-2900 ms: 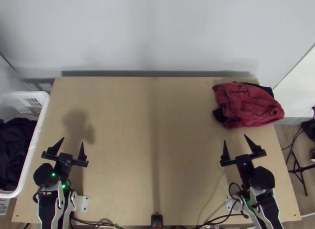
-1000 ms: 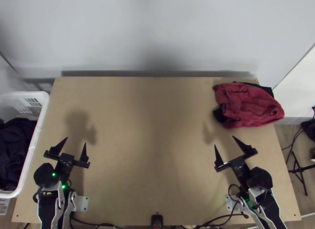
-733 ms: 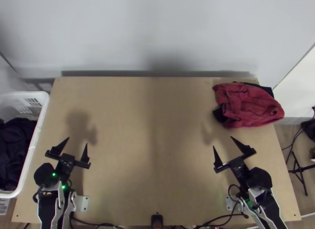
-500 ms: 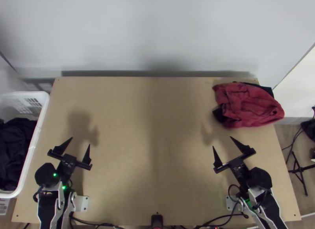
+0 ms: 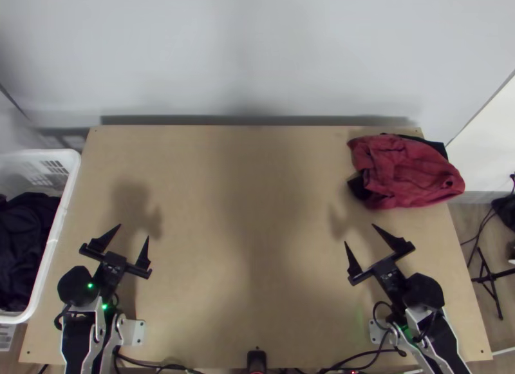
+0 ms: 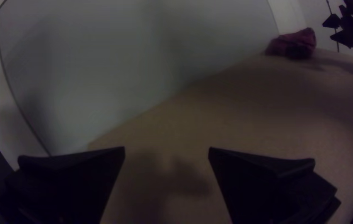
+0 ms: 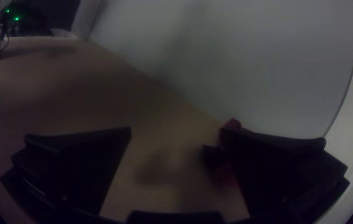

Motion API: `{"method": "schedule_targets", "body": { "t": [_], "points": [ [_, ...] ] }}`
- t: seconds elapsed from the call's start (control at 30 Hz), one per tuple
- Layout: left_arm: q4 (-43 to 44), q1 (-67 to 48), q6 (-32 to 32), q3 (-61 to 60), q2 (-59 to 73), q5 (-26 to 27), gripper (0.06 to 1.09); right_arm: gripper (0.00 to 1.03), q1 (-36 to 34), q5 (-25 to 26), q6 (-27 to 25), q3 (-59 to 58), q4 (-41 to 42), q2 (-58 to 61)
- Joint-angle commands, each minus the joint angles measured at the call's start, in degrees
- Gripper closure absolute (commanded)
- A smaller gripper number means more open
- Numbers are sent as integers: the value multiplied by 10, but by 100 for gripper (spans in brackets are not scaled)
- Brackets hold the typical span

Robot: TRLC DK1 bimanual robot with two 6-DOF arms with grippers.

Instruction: Fold the t-shirt

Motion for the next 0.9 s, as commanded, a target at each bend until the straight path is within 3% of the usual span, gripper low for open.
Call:
{"method": "schedule_targets", "body": {
  "t": [0.0,0.2,0.23,0.33,0.47,0.6,0.73,0.87],
  "points": [
    [-1,-15,-1,0,0,10,11,4,4,-20,32,3,9,-1],
    [9,-60,-1,-1,-1,16,11,4,-28,-19,19,1,-6,1],
    [11,-68,31,-1,-1,7,11,4,-29,-18,13,1,-6,1],
    [36,-63,2,-3,-1,-57,11,4,-28,-10,-3,1,3,8],
    [74,-25,-12,-2,-1,-93,11,4,-28,55,-11,1,30,44],
    [151,61,-12,8,6,-92,11,4,-43,119,-40,10,109,98],
    [185,181,-10,47,78,-94,11,4,-99,121,-47,78,144,188],
    [90,320,-1,186,282,-60,11,4,-172,123,-46,220,132,318]
  ]
}}
